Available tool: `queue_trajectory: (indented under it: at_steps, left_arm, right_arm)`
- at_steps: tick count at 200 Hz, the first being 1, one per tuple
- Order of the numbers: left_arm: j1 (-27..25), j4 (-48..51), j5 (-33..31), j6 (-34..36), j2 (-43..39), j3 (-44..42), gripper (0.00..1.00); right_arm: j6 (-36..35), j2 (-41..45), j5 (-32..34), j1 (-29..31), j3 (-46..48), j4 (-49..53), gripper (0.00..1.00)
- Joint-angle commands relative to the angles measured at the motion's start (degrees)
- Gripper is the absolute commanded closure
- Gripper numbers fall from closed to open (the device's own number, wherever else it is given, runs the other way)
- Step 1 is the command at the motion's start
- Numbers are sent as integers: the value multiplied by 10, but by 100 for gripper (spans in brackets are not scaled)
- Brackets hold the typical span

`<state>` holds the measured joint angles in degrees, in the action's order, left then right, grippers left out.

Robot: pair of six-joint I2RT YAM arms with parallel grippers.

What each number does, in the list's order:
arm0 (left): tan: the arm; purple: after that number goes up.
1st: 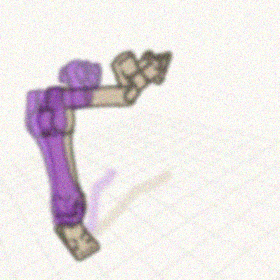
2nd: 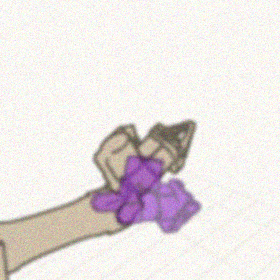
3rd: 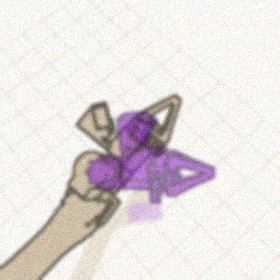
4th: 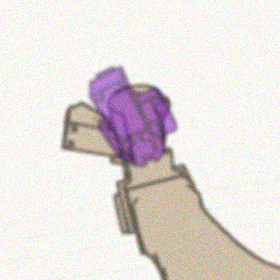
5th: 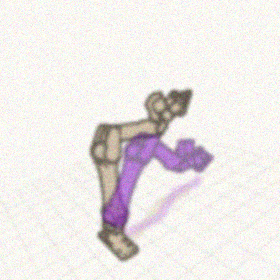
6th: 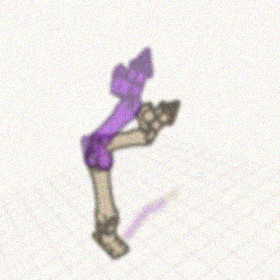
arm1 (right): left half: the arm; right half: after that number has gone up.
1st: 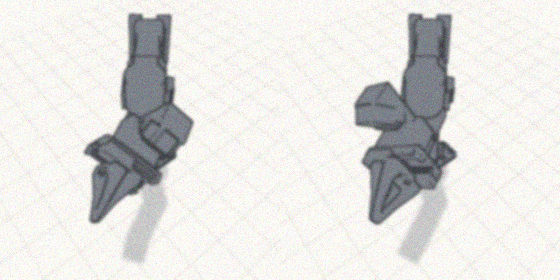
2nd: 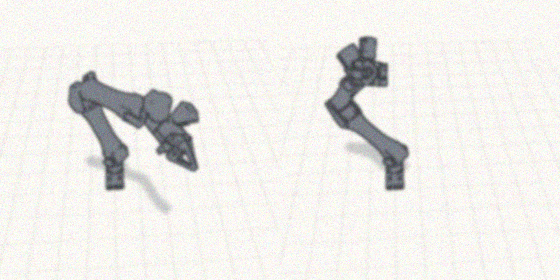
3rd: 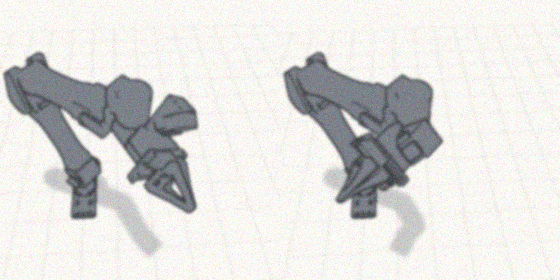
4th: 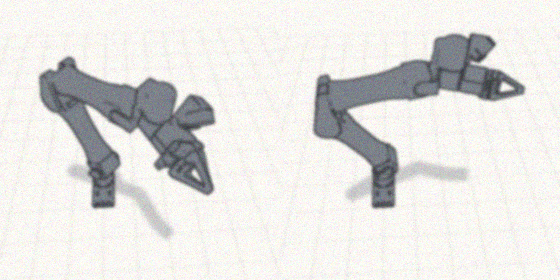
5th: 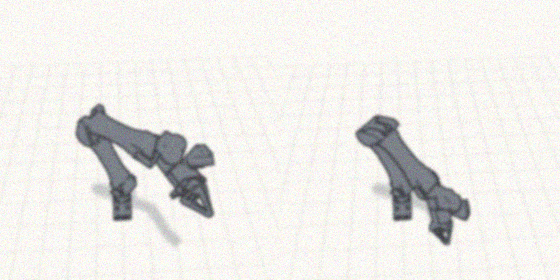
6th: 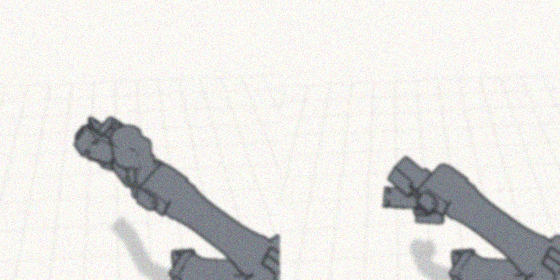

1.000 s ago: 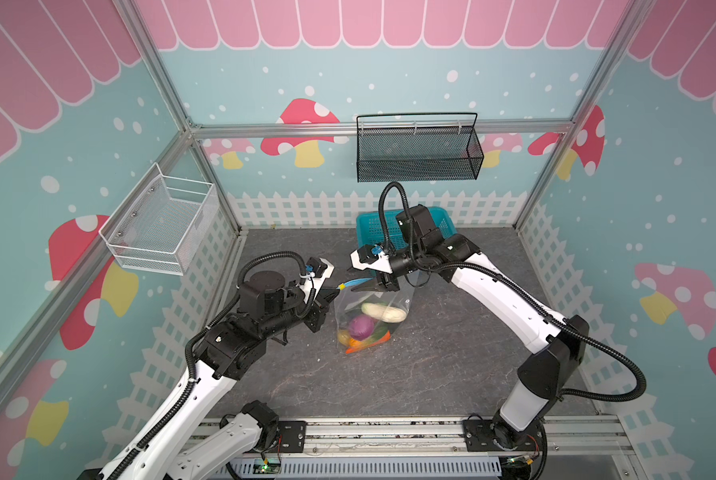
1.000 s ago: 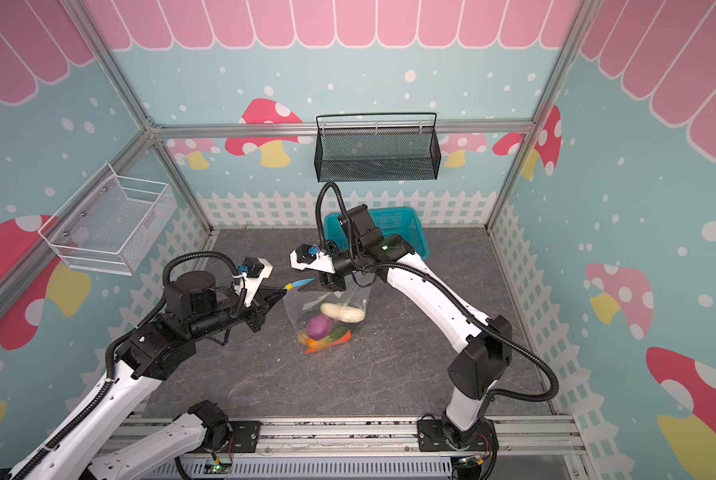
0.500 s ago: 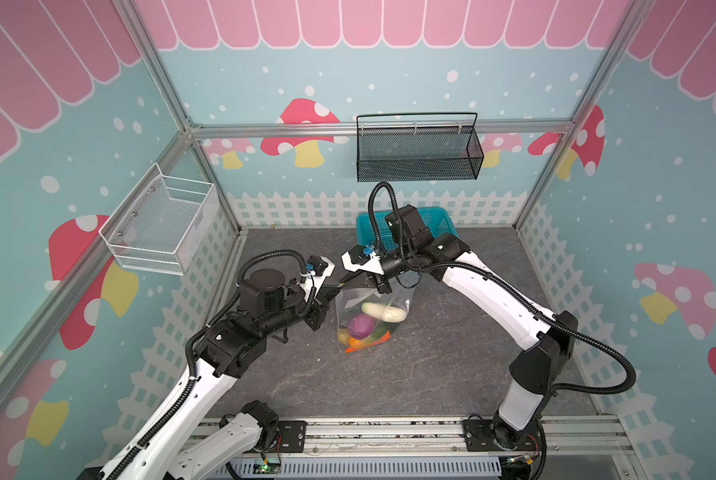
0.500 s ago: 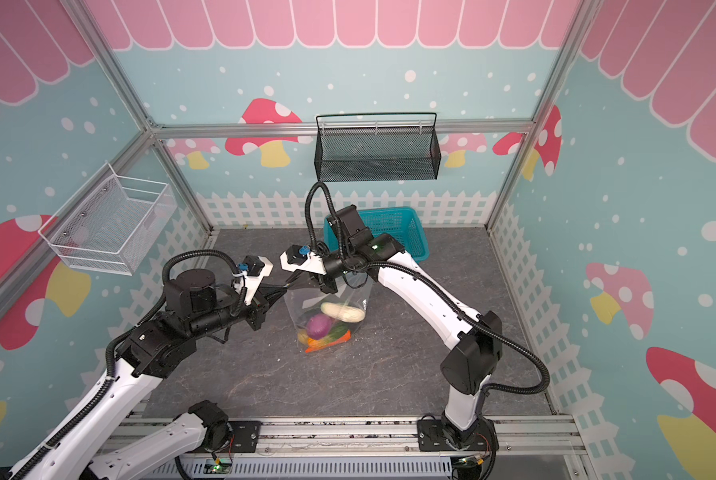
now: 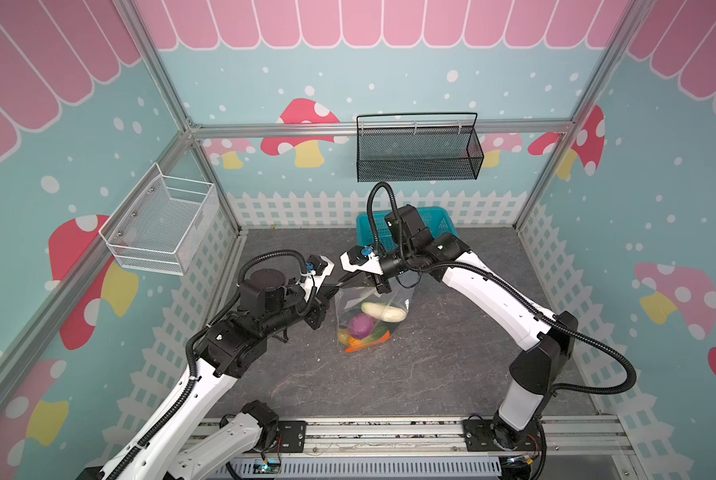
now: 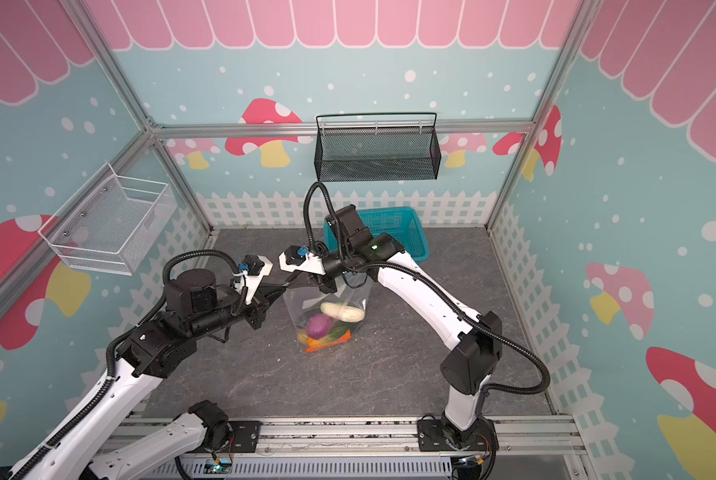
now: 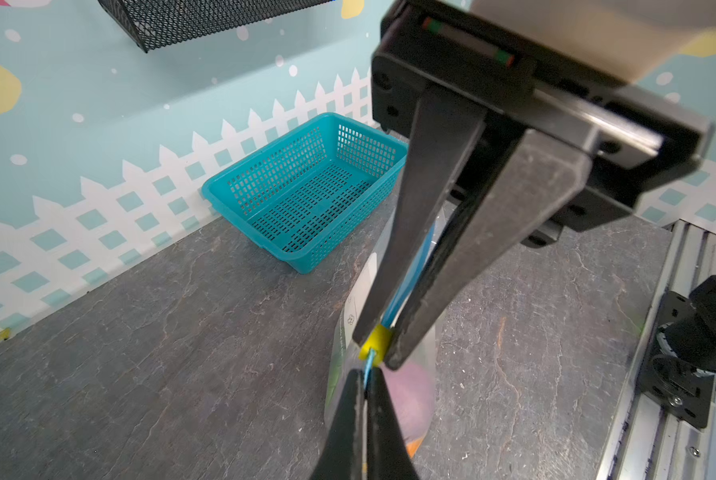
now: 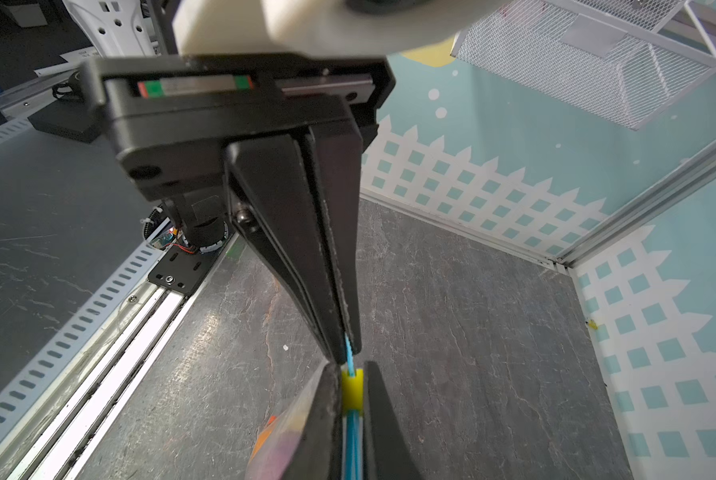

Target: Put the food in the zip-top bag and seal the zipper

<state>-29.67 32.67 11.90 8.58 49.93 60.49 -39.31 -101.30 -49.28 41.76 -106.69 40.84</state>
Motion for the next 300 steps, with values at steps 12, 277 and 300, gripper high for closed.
queue_trajectory:
  at_steps: [12, 277, 300]
  left_arm:
    - [1, -44, -55, 6, -22, -7, 100]
    - [13, -24, 87, 53, 39, 24, 76]
    - [13, -30, 85, 50, 36, 23, 80]
  right_arm:
    - [-16, 4, 36, 1, -13, 28, 96]
    - [-82, 2, -30, -23, -36, 91, 100]
    - [-81, 0, -31, -25, -36, 91, 100]
